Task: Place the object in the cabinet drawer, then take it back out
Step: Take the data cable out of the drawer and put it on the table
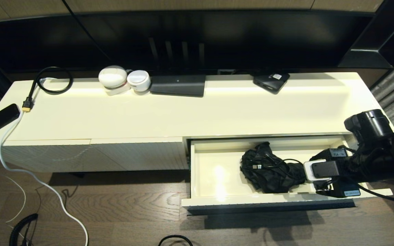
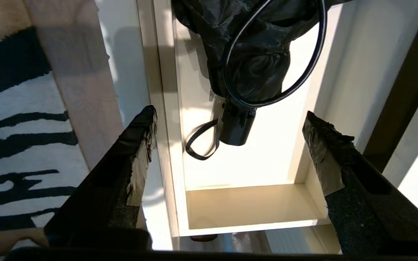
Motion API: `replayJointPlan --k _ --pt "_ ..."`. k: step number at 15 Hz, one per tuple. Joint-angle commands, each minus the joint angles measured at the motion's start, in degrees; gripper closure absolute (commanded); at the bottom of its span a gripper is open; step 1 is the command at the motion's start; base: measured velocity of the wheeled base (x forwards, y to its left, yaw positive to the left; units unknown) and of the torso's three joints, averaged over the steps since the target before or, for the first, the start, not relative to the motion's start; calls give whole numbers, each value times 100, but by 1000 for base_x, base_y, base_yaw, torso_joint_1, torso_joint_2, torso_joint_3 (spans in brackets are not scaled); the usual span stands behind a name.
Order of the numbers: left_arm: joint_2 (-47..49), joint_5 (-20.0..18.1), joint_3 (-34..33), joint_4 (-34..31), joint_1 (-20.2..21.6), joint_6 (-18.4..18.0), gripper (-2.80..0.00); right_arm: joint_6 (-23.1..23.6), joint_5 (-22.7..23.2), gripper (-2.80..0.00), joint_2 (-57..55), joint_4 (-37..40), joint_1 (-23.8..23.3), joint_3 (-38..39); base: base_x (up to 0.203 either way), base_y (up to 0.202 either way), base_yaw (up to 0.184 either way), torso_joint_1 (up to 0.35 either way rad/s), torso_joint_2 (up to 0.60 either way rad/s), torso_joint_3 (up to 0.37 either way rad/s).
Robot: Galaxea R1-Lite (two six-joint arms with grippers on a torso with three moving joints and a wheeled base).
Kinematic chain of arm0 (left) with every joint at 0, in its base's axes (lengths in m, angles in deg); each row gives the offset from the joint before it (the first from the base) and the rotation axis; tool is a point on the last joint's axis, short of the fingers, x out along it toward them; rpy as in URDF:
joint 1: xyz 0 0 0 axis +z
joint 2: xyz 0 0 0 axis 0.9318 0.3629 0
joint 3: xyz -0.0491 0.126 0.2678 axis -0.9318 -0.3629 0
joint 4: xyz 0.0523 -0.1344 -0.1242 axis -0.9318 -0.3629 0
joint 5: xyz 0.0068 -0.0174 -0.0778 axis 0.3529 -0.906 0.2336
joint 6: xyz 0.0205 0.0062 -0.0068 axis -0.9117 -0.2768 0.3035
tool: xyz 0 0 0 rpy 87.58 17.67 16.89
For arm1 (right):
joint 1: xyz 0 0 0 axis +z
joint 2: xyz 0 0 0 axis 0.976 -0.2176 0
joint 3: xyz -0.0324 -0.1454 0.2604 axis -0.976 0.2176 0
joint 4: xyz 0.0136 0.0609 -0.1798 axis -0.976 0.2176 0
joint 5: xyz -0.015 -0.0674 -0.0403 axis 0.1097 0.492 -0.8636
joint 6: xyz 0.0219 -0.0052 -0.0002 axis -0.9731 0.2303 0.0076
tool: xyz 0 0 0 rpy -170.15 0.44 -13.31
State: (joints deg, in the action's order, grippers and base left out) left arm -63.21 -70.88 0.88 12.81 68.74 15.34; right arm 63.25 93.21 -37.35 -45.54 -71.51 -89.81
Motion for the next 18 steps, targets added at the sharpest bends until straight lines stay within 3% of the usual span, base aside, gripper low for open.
replayJointPlan --k 1,13,18 --pt "0 4 0 3 5 3 0 21 7 -280 -138 126 5 -148 0 0 0 0 0 0" --pt "0 4 0 3 5 3 0 -3 157 -280 -641 1133 -29 -1180 0 0 0 0 0 0" --pt "0 4 0 10 6 3 0 53 125 -280 -348 2462 -30 -1822 0 0 0 0 0 0"
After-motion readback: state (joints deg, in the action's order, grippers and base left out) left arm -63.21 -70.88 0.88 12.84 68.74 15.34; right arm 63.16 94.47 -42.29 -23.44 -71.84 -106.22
